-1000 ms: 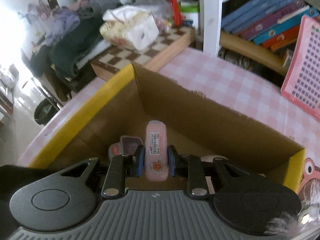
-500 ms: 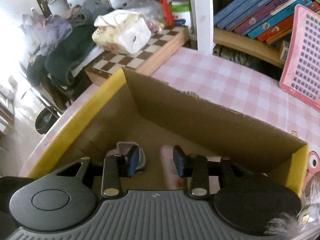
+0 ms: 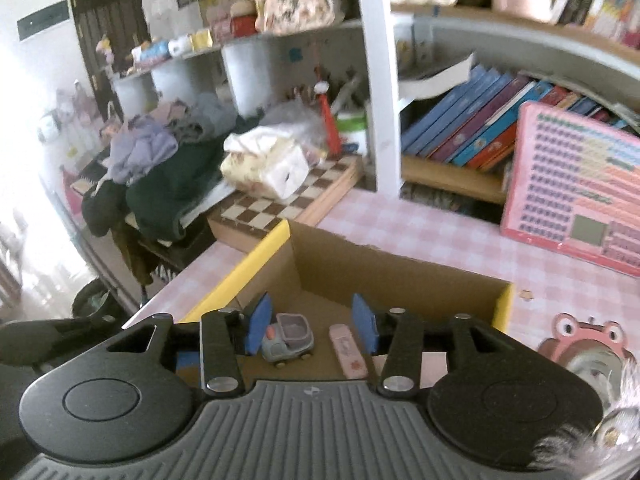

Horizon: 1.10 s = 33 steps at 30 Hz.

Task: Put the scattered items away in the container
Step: 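Lower both tools into the box and open them, releasing tube and plug, then withdraw both open tools up out of the yellow box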

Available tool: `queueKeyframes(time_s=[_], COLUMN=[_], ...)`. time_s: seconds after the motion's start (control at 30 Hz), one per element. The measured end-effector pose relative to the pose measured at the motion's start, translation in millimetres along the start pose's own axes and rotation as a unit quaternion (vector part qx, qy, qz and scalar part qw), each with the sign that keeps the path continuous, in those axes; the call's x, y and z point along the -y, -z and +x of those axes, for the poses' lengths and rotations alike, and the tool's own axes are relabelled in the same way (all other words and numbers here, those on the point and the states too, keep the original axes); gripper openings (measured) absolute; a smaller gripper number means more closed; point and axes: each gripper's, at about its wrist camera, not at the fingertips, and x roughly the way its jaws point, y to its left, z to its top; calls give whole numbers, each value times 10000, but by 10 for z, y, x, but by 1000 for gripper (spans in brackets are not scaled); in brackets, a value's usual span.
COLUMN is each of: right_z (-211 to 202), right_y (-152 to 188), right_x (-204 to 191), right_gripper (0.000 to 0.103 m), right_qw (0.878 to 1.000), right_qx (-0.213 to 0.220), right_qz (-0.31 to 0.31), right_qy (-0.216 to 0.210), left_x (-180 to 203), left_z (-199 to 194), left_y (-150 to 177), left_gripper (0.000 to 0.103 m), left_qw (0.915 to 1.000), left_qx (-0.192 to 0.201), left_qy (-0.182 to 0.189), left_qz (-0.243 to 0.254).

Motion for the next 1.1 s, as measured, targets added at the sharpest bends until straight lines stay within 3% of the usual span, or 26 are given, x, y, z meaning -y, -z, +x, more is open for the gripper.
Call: queueKeyframes(time_s=[0.33,0.4,0.57,0.9,1.1], right_z=[-663,-796,-1108,-1448,-1578], right_y=[421,535,873,1537,1808], right_x=[-136,-171,-224,-394,-561], right_gripper=[44,44,48,51,61], right_qw=[9982,9971,9933,9866,9831], right_qx=[384,476,610,551,540], right_qz=[197,200,166,451,519], right_qy=[413,560,971,1471,1671], left_x=[23,39,82,145,214], left_z=[-637,-752,-1015,-1251,-1303], left_y=[243,306,492,881,1105], left_gripper=[73,80,86,87,87], left_qw=[9991,9987,9980,9984,9985], left_qx=[350,401,462,282,109], left_qy=[-179,-229,-318,-375,-394], left_qz=[-173,-223,-277,-322,-358])
